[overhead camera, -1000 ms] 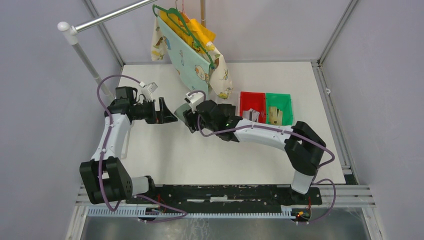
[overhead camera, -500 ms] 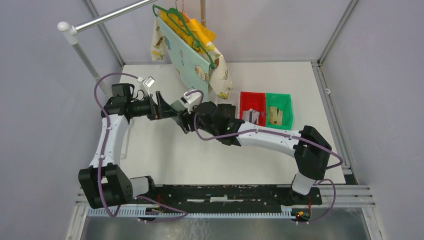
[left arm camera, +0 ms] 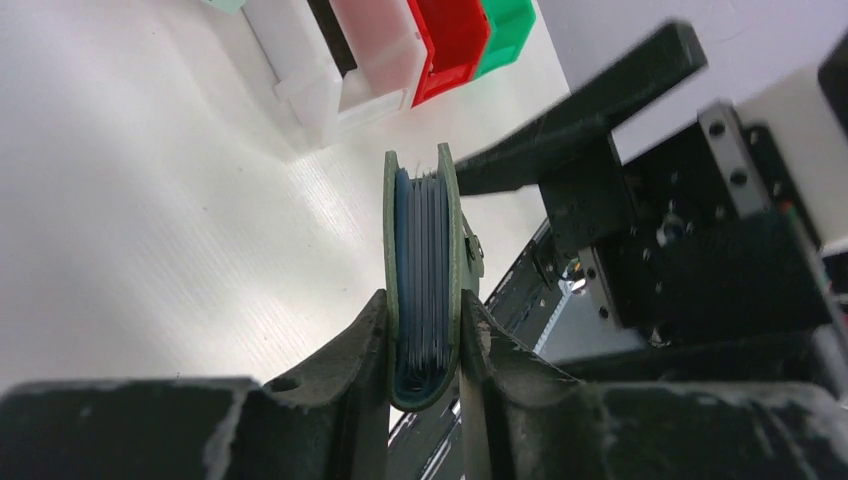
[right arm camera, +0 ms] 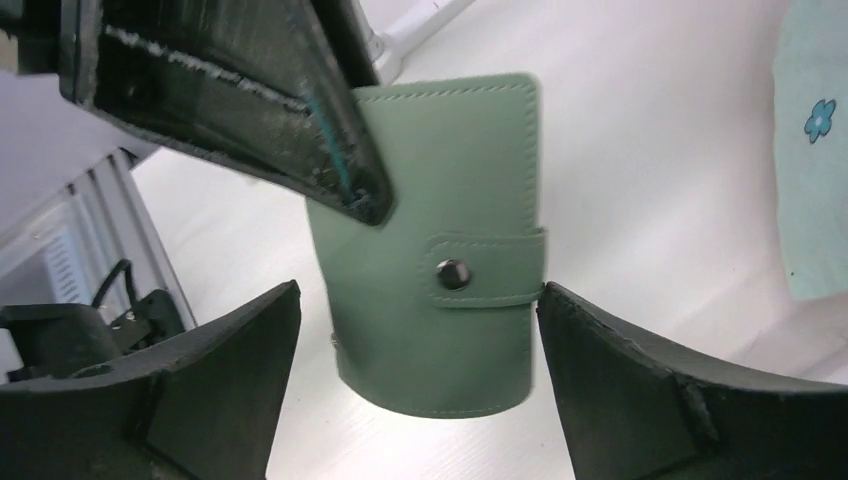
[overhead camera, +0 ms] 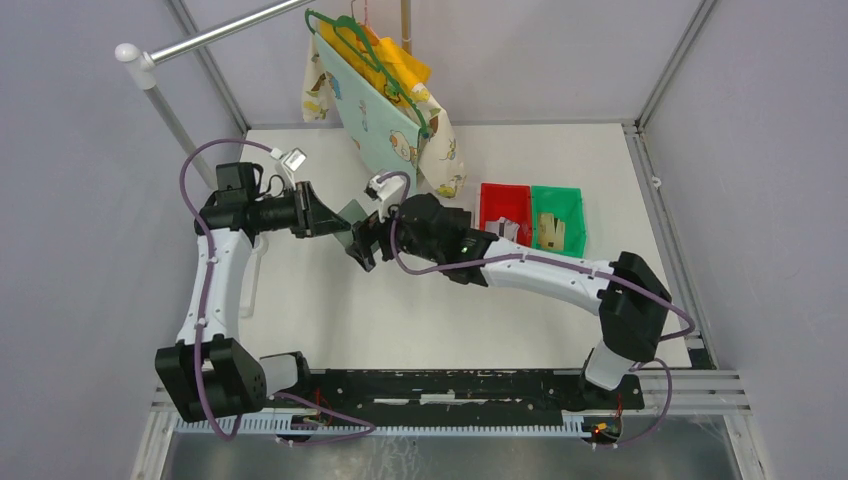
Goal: Take the credit cards out of the card holder
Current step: Open the card holder at the center of the board.
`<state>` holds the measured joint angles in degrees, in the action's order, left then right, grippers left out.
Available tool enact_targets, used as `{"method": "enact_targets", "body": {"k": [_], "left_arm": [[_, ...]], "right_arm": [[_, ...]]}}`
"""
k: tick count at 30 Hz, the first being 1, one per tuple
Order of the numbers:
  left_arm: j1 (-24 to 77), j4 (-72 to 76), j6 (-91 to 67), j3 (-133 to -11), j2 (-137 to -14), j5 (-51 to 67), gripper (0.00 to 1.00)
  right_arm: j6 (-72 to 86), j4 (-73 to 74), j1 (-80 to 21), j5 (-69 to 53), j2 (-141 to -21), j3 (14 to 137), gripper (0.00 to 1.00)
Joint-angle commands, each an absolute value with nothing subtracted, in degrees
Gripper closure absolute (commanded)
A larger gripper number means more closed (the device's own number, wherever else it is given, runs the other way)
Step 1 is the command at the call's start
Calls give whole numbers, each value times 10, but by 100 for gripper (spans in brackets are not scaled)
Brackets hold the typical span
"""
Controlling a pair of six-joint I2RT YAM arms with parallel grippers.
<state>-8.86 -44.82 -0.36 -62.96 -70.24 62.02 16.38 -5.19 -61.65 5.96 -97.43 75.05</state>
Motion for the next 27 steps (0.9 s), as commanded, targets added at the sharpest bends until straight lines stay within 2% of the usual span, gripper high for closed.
{"method": "enact_targets", "body": {"k": [1, 6, 19, 24, 27], "left_arm": [[-85, -502, 60, -685, -697, 674, 93], [-84, -519, 88, -691, -670, 703, 93], [-75, -564, 184, -683, -594, 734, 91], [-75, -564, 189, -693, -576, 750, 91], [-74, -565, 190, -699, -572, 770, 90]], "right_arm": [[222, -96, -549, -107, -909, 743, 5], [255, -135, -498, -245, -868, 696, 2], [293, -134, -497, -361, -895, 729, 2], [303, -166, -496, -399, -874, 692, 3], [352, -245, -490, -433, -865, 653, 8]]}}
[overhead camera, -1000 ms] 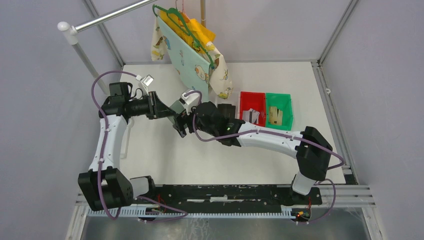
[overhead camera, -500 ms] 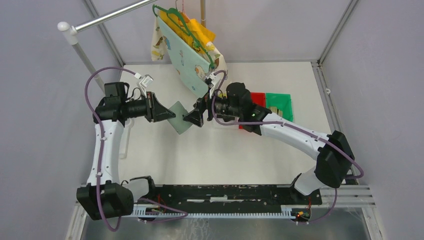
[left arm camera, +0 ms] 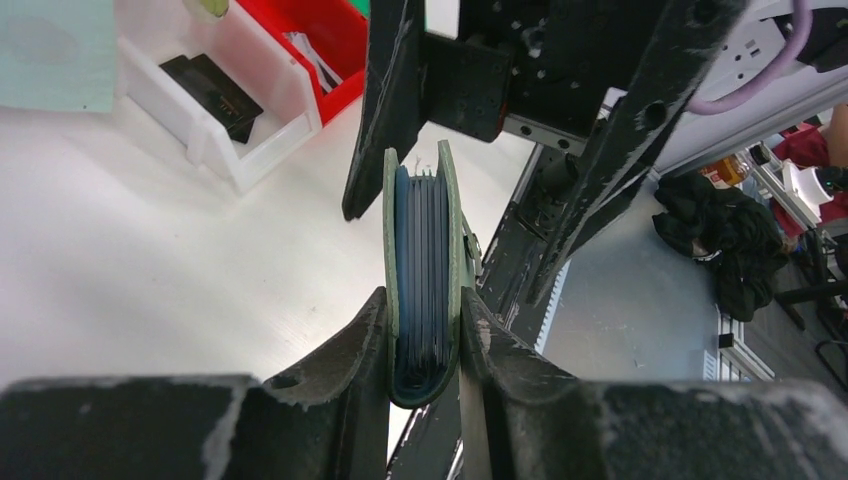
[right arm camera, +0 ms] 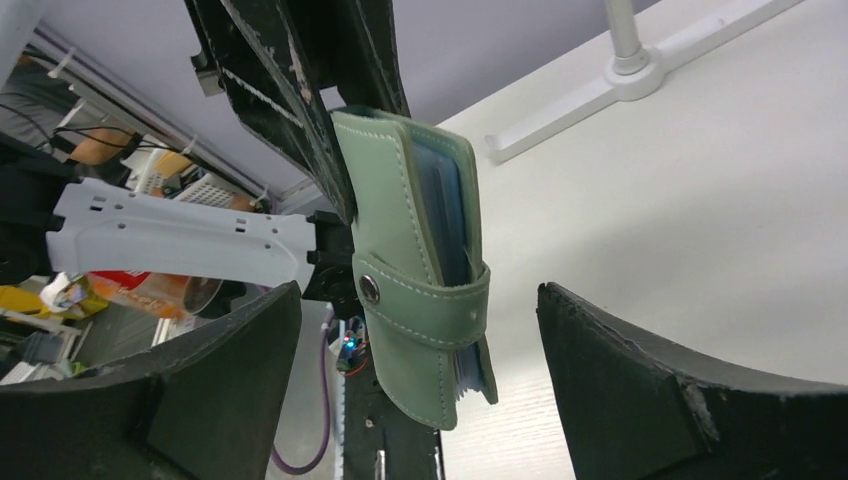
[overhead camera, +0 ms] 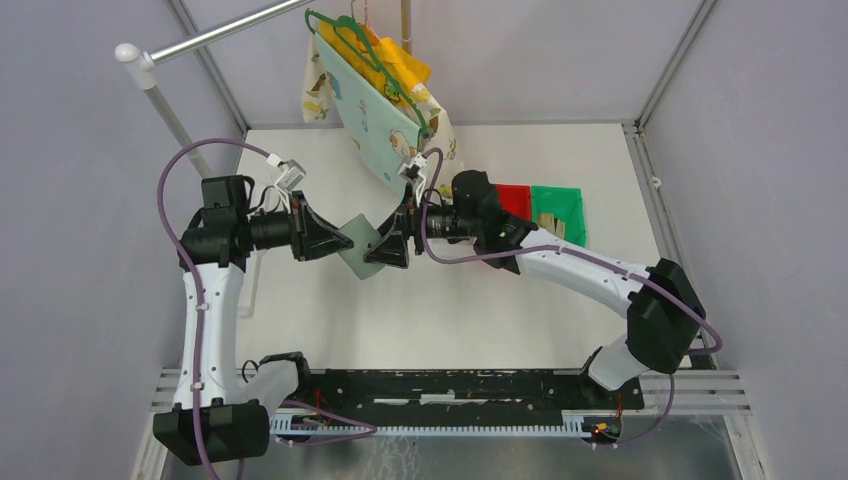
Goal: Take the credit cards out of the card holder
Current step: Open the card holder at the center of the board.
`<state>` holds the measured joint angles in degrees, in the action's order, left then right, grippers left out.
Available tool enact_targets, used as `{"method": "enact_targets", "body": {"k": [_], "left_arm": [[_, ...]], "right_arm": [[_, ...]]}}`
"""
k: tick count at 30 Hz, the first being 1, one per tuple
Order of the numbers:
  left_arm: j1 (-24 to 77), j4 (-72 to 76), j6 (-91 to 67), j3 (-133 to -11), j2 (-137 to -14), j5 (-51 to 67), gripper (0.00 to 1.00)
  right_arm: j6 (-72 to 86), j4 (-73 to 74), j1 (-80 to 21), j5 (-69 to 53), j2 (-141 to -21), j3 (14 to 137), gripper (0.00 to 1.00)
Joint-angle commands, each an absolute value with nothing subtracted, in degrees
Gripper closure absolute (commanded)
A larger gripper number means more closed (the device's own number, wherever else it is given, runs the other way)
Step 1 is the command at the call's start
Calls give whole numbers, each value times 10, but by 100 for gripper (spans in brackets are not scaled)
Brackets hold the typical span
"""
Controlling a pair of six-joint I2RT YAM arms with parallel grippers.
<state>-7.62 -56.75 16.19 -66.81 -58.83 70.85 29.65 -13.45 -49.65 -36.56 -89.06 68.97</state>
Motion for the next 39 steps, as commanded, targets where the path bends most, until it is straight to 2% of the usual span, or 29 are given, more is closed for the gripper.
{"method": "enact_targets", "body": {"k": [1, 6, 7, 9, 10, 11, 12, 13, 14, 15, 18, 25, 28, 30, 36, 39], "left_arm": [[-75, -565, 190, -700, -572, 780, 89], [-75, -565, 185, -723, -578, 794, 89], [-75, -566, 184, -726, -579, 794, 90], [-75, -567, 184, -725, -578, 794, 87], [-75, -567, 184, -725, -578, 793, 79], [-75, -566, 182, -726, -580, 789, 65], [-74, -566, 177, -727, -581, 787, 48], [-75, -566, 170, -730, -582, 783, 28], [-75, -567, 165, -732, -583, 783, 19], [-74, -567, 162, -735, -583, 788, 15], [-75, -567, 155, -747, -587, 812, 15], [-75, -567, 117, -792, -624, 852, 39], [-74, -567, 126, -769, -617, 834, 42], [-74, -567, 127, -753, -613, 829, 36], [-67, -567, 144, -731, -602, 765, 1], [-68, -563, 156, -738, -601, 715, 0]], "right_arm": [[374, -284, -488, -450, -865, 640, 11], [410, -326, -487, -482, -869, 629, 31], [417, -337, -487, -483, -866, 626, 37], [427, -351, -487, -481, -860, 620, 57], [428, -354, -487, -478, -856, 620, 70], [429, -354, -487, -476, -853, 620, 79], [427, -352, -487, -476, -850, 621, 86], [424, -348, -487, -477, -848, 624, 89], [416, -334, -487, -477, -848, 628, 90], [404, -314, -487, -477, -849, 635, 89], [376, -283, -487, -483, -851, 647, 84], [333, -219, -487, -476, -862, 676, 82], [331, -217, -488, -474, -861, 680, 82], [323, -206, -488, -471, -862, 689, 82], [293, -167, -492, -477, -868, 719, 82], [283, -158, -494, -483, -864, 723, 82]]}}
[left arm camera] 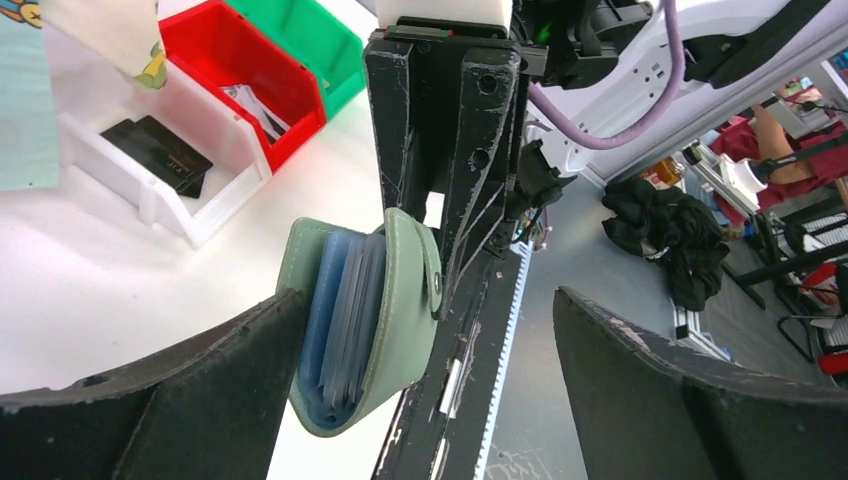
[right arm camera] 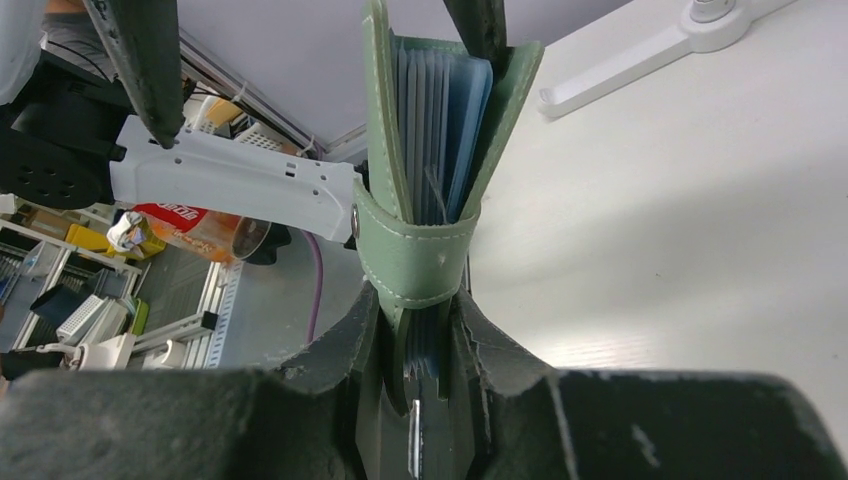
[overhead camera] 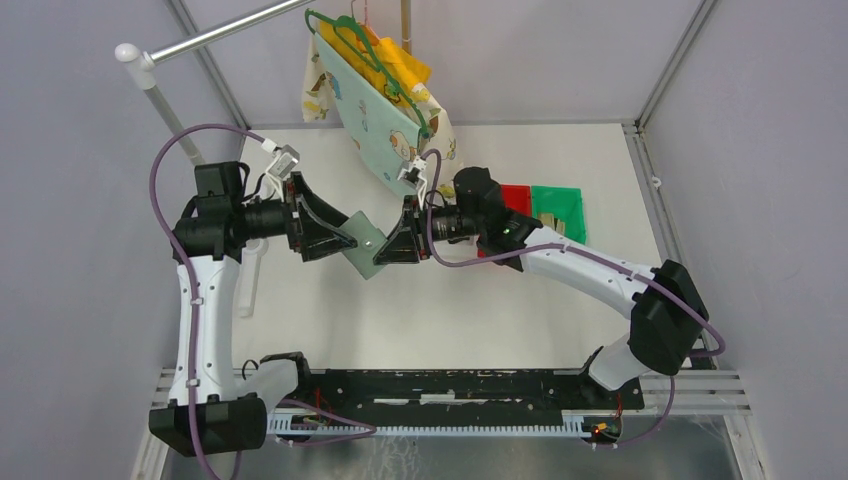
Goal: Take the credit cards out of the card holder
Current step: Open the card holder at the center of the board.
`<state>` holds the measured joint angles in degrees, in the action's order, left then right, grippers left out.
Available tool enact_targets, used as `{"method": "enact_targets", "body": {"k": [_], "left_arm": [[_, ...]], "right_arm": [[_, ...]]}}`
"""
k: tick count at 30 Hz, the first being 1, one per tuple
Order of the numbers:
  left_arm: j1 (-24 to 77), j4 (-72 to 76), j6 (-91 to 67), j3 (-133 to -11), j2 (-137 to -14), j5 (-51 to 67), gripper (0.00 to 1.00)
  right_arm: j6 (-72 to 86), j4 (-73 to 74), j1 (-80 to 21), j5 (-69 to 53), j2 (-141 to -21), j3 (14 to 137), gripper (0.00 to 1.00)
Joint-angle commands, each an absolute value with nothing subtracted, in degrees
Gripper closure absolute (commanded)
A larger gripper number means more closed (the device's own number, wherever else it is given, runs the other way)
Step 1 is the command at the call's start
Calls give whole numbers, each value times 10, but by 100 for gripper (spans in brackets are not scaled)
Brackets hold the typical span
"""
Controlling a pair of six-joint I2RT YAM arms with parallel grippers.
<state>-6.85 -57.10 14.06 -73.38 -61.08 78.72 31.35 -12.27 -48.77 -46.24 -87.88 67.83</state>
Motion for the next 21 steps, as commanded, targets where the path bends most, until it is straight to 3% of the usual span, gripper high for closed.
{"method": "enact_targets", "body": {"k": [1, 8, 18, 21], "left_arm": [[-68, -554, 151, -739, -599, 702, 0], [-67, -511, 157, -768, -586, 659, 0], [-19, -596, 167, -760, -635, 803, 1], [16, -611, 167, -773, -646, 813, 18]], "right_arm": [[278, -153, -495, -486, -863, 724, 82], [248, -118, -497, -497, -855, 737, 82], [192, -67, -497, -523, -850, 771, 82], [169, -37, -497, -520, -859, 792, 83]]}}
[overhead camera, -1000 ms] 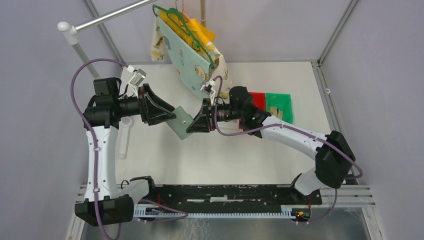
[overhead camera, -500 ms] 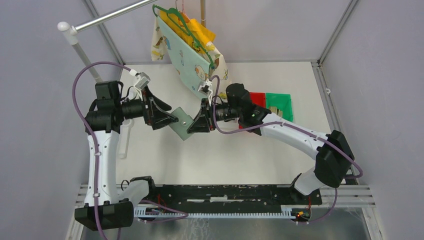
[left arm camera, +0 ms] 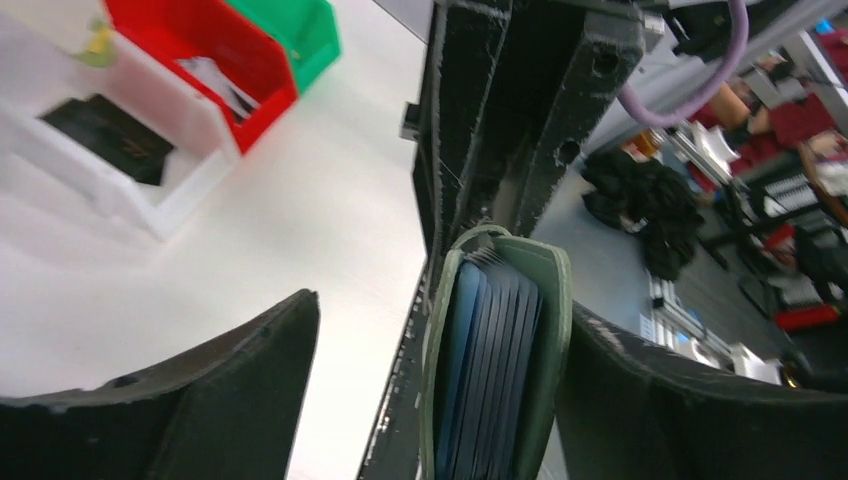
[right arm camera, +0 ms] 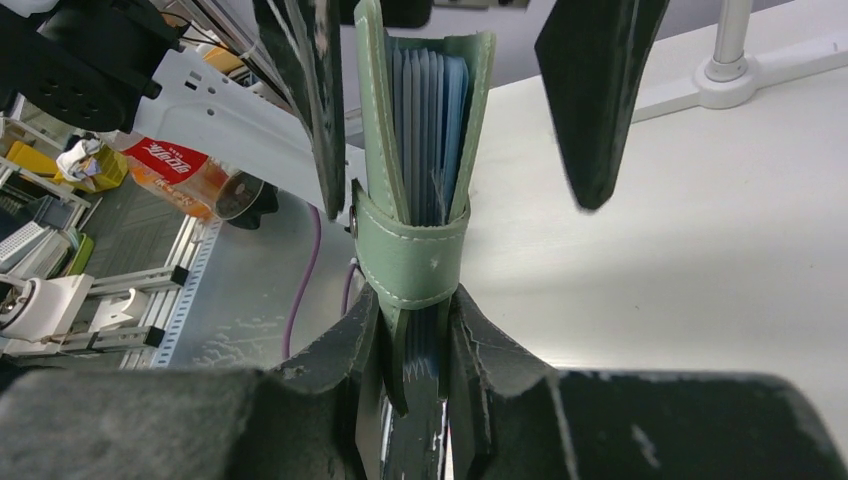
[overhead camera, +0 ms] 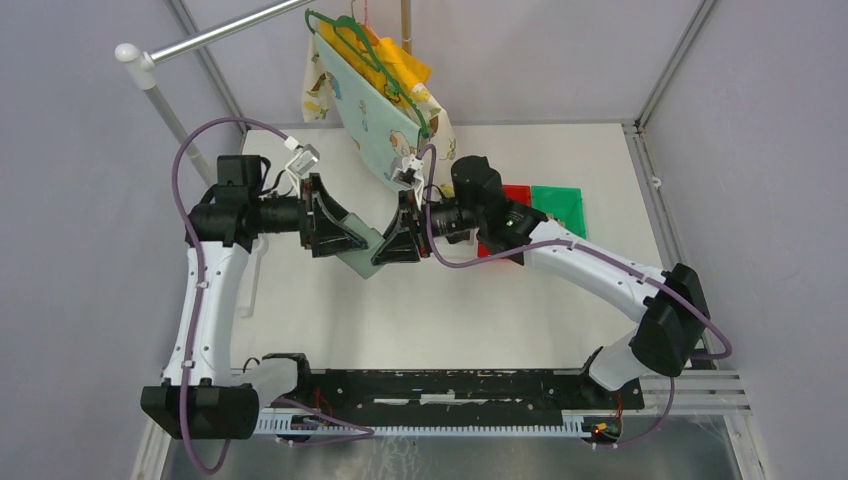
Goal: Take the credit cards out of the card holder
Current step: Open the card holder at the center of the board.
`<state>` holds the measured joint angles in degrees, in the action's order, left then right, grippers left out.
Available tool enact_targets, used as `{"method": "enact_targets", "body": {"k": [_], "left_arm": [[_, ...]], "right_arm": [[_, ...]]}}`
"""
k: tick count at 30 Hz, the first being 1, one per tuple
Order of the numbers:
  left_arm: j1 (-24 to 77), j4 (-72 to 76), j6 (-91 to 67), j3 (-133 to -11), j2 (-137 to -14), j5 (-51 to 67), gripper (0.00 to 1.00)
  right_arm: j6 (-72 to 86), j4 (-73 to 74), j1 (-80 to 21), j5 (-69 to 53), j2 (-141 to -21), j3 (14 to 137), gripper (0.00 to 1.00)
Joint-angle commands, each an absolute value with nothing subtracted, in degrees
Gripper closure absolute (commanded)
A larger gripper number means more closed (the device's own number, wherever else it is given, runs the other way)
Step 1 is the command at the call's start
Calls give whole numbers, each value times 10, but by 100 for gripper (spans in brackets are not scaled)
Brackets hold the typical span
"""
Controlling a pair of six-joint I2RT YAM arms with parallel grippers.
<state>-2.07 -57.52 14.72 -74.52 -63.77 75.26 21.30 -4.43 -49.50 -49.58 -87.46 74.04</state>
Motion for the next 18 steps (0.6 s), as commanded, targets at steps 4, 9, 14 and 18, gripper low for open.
{"method": "enact_targets", "body": {"k": [4, 9, 14, 18], "left_arm": [[22, -616, 167, -784, -651, 815, 48], [22, -625, 164, -800, -651, 811, 54], [22, -628, 165, -814, -649, 816, 34], [22, -627, 166, -821, -652, 806, 40]], "right_arm": [[145, -9, -494, -506, -859, 799, 83], [128, 15, -484, -497, -853, 795, 83], [111, 40, -481, -497, -849, 800, 83], [102, 48, -480, -490, -844, 797, 83]]}}
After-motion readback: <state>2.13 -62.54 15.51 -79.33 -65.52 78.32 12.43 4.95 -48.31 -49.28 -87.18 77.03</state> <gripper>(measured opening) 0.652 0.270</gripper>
